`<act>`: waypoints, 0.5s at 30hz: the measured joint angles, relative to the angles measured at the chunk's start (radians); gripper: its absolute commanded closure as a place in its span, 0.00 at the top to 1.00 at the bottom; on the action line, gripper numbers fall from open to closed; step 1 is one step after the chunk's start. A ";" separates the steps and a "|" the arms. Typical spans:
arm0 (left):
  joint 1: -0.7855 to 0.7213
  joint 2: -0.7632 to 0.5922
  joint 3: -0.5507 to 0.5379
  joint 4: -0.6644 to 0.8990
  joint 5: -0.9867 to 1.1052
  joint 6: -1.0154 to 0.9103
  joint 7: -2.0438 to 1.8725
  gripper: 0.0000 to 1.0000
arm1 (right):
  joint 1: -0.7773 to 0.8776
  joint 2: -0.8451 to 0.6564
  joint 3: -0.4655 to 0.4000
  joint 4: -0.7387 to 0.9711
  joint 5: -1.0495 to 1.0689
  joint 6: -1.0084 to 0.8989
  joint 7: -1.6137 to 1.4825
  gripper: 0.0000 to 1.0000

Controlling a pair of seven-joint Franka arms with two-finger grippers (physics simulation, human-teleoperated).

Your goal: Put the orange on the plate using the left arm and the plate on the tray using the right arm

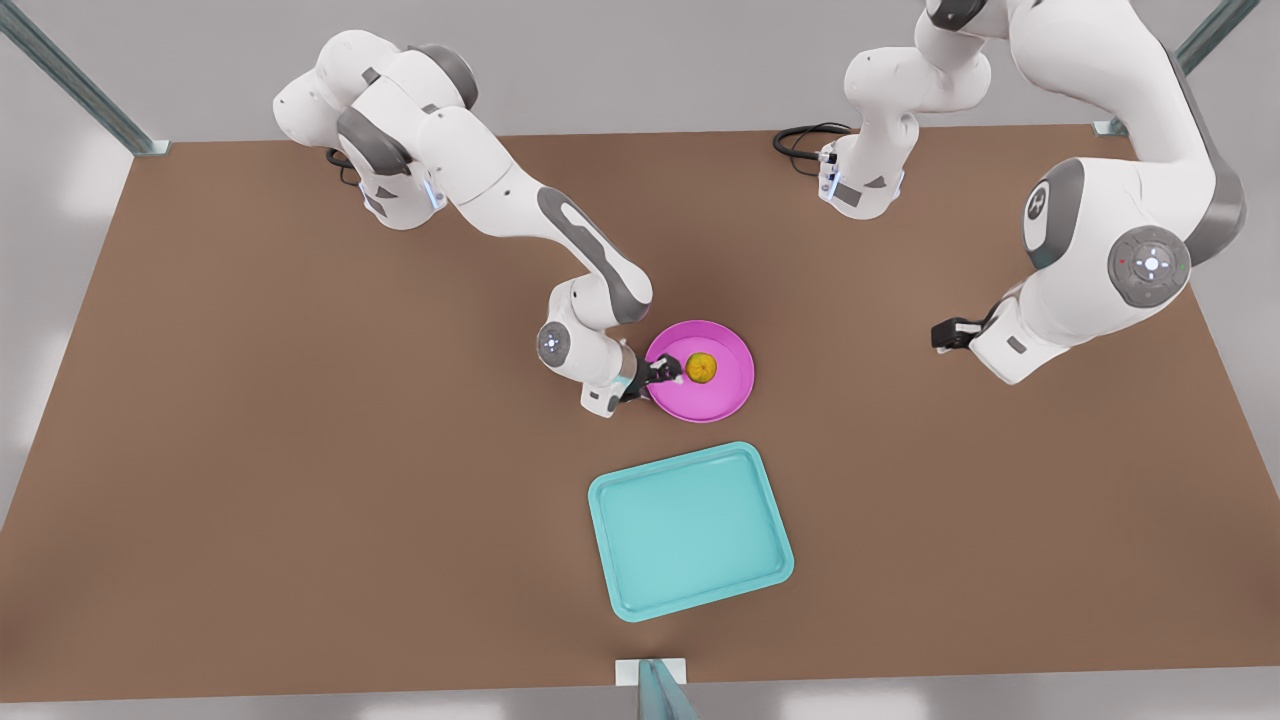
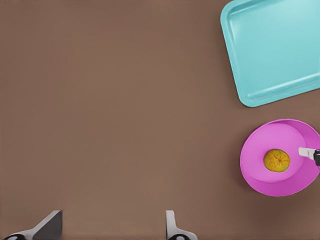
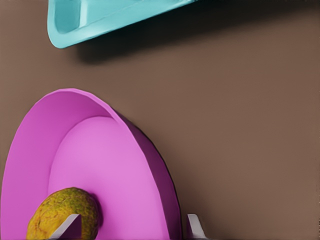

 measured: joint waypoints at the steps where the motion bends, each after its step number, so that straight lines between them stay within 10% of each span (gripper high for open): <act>1: 0.000 0.000 0.000 0.000 0.000 0.000 0.002 1.00 | 0.000 0.001 0.000 0.000 -0.002 0.002 0.003 0.72; 15: 0.001 0.002 0.001 0.000 0.001 0.002 0.020 1.00 | -0.002 0.036 -0.001 0.040 -0.010 0.001 0.029 0.46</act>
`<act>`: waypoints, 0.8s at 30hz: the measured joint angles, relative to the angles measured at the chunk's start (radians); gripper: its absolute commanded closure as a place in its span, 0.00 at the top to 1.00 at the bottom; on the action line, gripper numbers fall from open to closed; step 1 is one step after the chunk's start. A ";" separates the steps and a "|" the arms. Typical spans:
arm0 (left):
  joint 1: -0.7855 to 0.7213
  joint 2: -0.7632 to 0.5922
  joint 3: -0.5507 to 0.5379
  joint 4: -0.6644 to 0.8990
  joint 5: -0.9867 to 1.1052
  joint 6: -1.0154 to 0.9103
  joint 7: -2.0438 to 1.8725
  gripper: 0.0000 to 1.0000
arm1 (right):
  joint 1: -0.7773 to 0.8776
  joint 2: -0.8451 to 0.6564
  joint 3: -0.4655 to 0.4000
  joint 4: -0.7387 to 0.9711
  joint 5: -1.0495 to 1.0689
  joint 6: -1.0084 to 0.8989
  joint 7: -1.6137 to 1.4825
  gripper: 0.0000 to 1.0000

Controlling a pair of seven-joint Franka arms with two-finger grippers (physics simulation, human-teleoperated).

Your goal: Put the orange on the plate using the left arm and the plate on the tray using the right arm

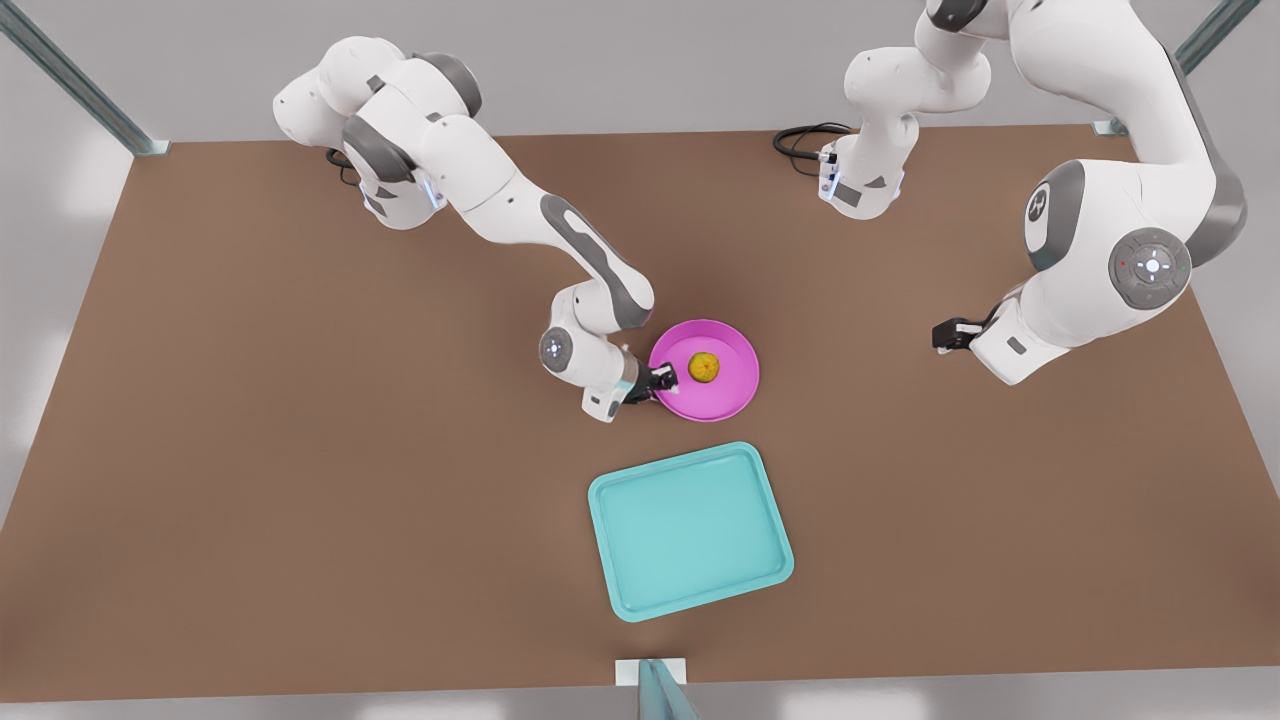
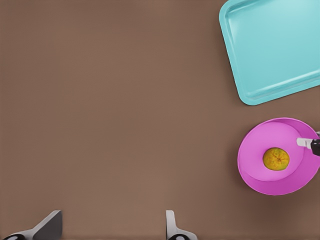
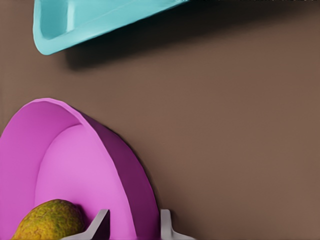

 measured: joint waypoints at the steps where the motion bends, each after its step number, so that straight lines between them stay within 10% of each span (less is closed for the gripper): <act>1: 0.000 0.000 0.000 0.000 0.000 0.000 0.001 1.00 | -0.001 0.000 0.000 0.001 0.000 -0.001 0.001 0.42; 9: 0.000 0.000 0.000 0.000 0.000 0.000 0.005 1.00 | -0.001 -0.002 0.000 0.005 -0.001 -0.004 0.008 0.24; 24: 0.000 0.005 0.000 0.001 0.000 0.001 0.006 1.00 | -0.074 -0.061 -0.010 0.086 -0.001 -0.004 0.009 0.21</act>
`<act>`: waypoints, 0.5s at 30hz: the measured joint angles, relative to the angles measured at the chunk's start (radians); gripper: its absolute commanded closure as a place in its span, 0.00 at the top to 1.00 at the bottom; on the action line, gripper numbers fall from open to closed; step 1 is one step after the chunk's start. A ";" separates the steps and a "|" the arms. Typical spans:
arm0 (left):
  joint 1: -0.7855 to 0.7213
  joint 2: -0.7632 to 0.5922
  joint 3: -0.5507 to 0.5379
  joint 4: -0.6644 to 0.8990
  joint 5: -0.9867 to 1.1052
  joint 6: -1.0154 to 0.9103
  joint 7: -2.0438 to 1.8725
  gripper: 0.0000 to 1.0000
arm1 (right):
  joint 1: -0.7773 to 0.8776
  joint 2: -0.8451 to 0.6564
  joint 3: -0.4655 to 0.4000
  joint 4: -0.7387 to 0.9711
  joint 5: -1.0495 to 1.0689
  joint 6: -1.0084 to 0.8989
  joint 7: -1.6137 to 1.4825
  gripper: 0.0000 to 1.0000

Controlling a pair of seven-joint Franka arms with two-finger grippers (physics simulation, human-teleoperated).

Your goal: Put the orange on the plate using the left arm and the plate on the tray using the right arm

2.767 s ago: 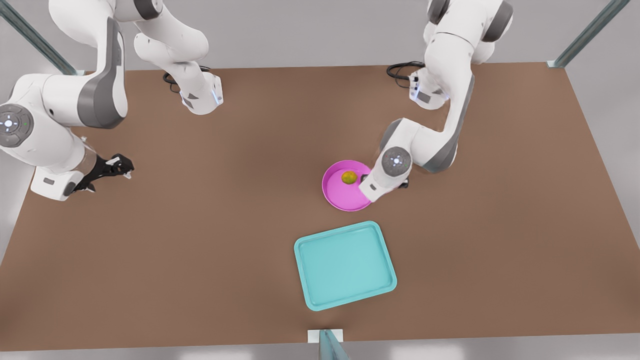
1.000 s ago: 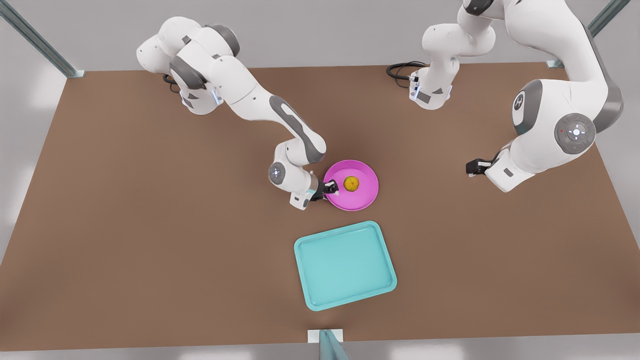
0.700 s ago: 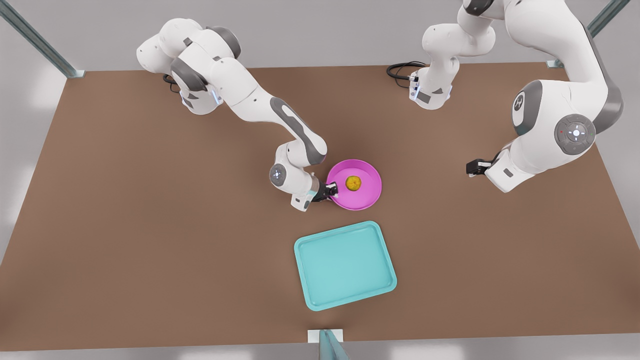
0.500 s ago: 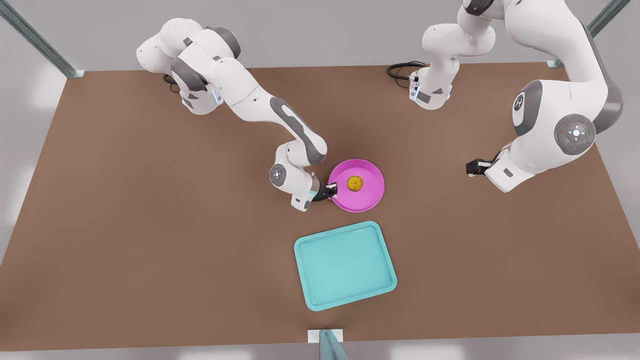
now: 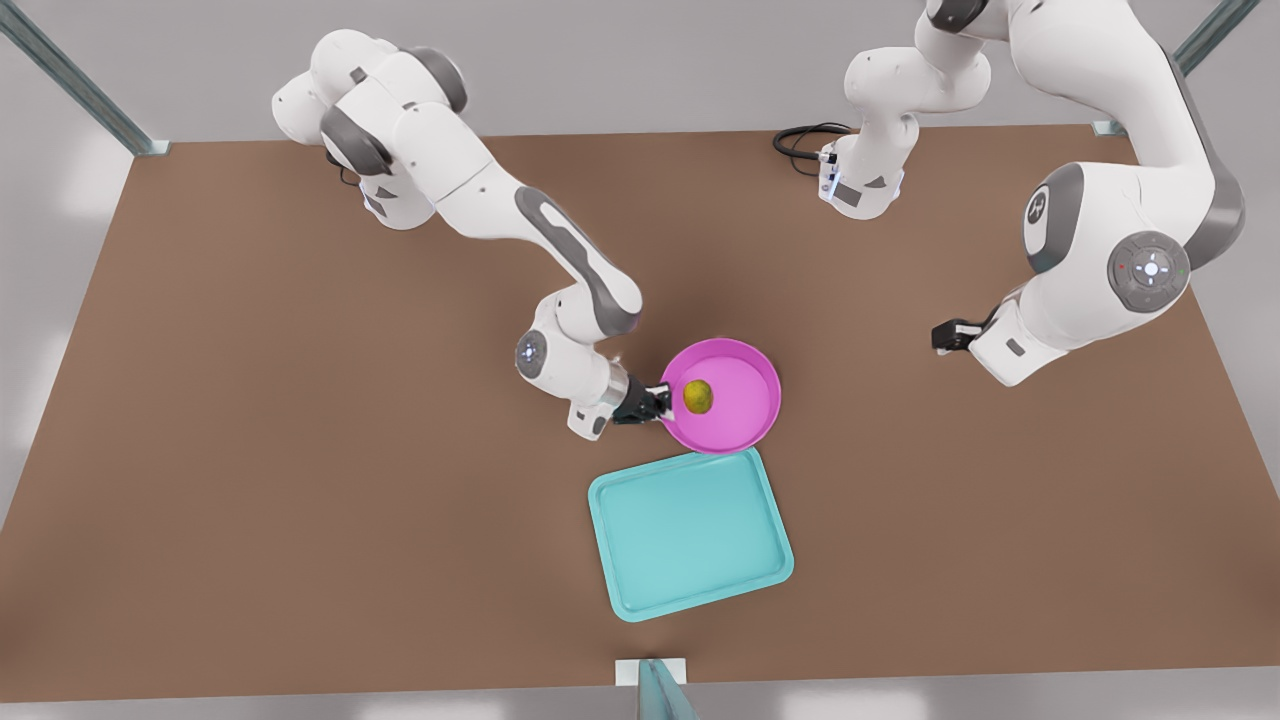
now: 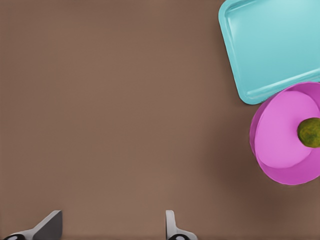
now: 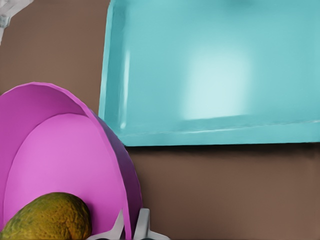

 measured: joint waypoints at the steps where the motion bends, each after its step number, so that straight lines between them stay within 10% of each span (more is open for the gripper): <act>1: 0.000 0.000 0.000 0.000 0.000 0.000 0.000 1.00 | -0.020 0.000 0.000 0.016 0.000 0.000 0.000 0.21; 15: 0.000 0.001 0.000 0.000 0.000 0.000 0.000 1.00 | -0.223 0.317 -0.002 0.475 -0.097 -0.047 -0.002 0.21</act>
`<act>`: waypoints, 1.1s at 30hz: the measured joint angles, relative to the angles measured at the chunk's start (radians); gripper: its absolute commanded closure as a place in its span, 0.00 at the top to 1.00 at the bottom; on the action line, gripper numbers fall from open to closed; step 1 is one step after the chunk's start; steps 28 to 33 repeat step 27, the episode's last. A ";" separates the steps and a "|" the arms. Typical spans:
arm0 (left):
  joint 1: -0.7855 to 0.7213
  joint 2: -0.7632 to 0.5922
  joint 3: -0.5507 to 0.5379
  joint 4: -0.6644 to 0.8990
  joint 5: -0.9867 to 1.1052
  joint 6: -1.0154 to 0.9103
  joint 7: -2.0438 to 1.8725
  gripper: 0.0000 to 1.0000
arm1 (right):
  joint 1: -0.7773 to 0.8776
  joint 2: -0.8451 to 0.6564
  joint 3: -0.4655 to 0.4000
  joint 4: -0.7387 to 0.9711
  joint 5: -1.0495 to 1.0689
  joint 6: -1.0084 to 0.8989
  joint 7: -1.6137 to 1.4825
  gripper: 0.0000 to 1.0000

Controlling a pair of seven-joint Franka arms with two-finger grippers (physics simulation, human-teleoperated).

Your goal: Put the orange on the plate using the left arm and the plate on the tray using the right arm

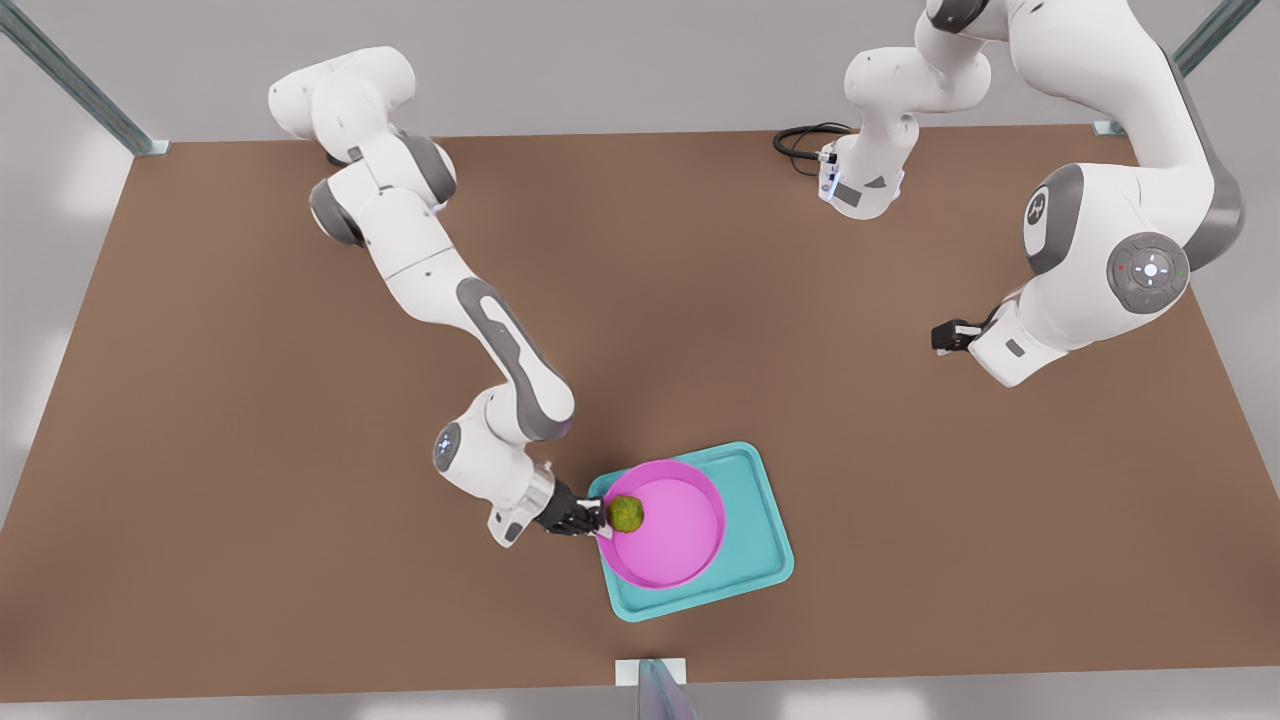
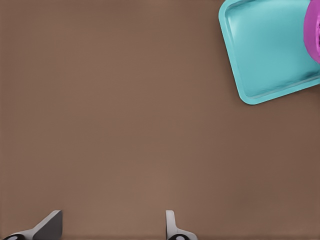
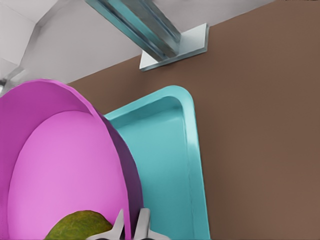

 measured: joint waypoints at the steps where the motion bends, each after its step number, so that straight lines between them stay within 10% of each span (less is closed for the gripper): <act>1: 0.000 0.000 0.000 0.000 0.000 0.000 0.000 1.00 | 0.000 0.012 0.000 0.016 -0.004 -0.004 0.000 0.21; 3: 0.000 0.001 0.000 0.000 0.000 0.000 0.000 1.00 | -0.001 0.025 0.000 0.030 -0.009 -0.011 -0.001 0.21; 4: 0.000 0.001 0.000 0.000 0.000 0.000 0.000 1.00 | 0.000 0.028 0.000 0.033 -0.011 -0.013 0.000 1.00; 13: 0.005 0.011 0.015 0.002 0.006 0.003 0.000 1.00 | 0.000 0.003 0.001 0.020 -0.041 -0.020 0.004 1.00; 22: 0.011 0.010 0.082 0.001 0.011 -0.064 -0.003 1.00 | -0.311 -0.779 -0.113 -0.100 -0.790 -1.060 0.002 1.00; 33: 0.026 0.128 0.088 0.031 -0.008 -0.186 0.000 1.00 | -0.335 -0.921 -0.095 -0.326 -0.864 -1.231 0.005 1.00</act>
